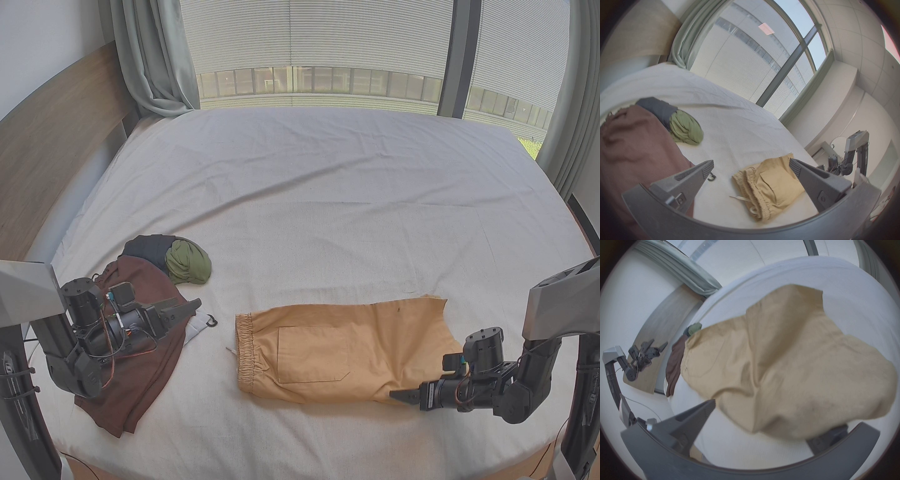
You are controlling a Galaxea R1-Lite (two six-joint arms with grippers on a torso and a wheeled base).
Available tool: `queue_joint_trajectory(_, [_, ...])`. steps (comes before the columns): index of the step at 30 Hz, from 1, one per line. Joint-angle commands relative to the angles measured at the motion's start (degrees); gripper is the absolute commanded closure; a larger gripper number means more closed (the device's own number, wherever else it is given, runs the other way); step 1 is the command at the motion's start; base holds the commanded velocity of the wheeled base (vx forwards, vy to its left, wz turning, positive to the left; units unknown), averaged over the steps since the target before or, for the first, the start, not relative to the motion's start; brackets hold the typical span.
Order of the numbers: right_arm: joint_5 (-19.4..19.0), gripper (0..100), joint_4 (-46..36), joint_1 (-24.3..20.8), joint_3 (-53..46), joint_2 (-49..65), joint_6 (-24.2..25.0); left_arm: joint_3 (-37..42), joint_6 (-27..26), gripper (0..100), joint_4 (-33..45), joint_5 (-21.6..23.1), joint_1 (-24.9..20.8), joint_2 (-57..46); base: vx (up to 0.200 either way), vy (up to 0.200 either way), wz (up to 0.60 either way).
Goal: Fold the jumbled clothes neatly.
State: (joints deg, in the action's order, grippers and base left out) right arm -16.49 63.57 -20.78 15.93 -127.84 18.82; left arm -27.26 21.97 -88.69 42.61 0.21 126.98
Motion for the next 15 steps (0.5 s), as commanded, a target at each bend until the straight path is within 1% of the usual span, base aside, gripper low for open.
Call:
queue_joint_trajectory(1, [-2.84, 0, -3.37, -3.91, -3.98, 5.94, -0.01, 0.36, 1.59, 0, 0.0, 3.8, -2.4, 3.89, 0.0, 0.0, 0.0])
queue_joint_trajectory(2, [-2.84, 0, -3.37, -3.91, -3.98, 5.94, -0.01, 0.36, 1.59, 0, 0.0, 3.8, -2.4, 3.89, 0.0, 0.0, 0.0])
queue_joint_trajectory(3, [-3.46, 0, -3.63, -5.85, -4.77, 7.43, 0.07, 0.72, 1.5, 0, 0.0, 5.12, -2.49, 4.33, 0.0, 0.0, 0.0])
queue_joint_trajectory(10, [-3.98, 0, -3.63, -11.21, -6.18, 13.67, 0.34, 1.15, 1.5, 0, 0.0, 5.21, -2.49, 5.56, 0.0, 0.0, 0.0])
queue_joint_trajectory(13, [-5.39, 0, -3.46, -14.11, -6.09, 16.66, 0.6, 0.98, 0.36, 0, 0.0, 5.21, -2.67, 7.5, 0.0, 0.0, 0.0])
queue_joint_trajectory(15, [-5.48, 0, -2.84, -14.55, -5.3, 17.1, 1.3, 0.98, -0.79, 0, 0.0, 5.21, -3.02, 9.08, 0.0, 0.0, 0.0])
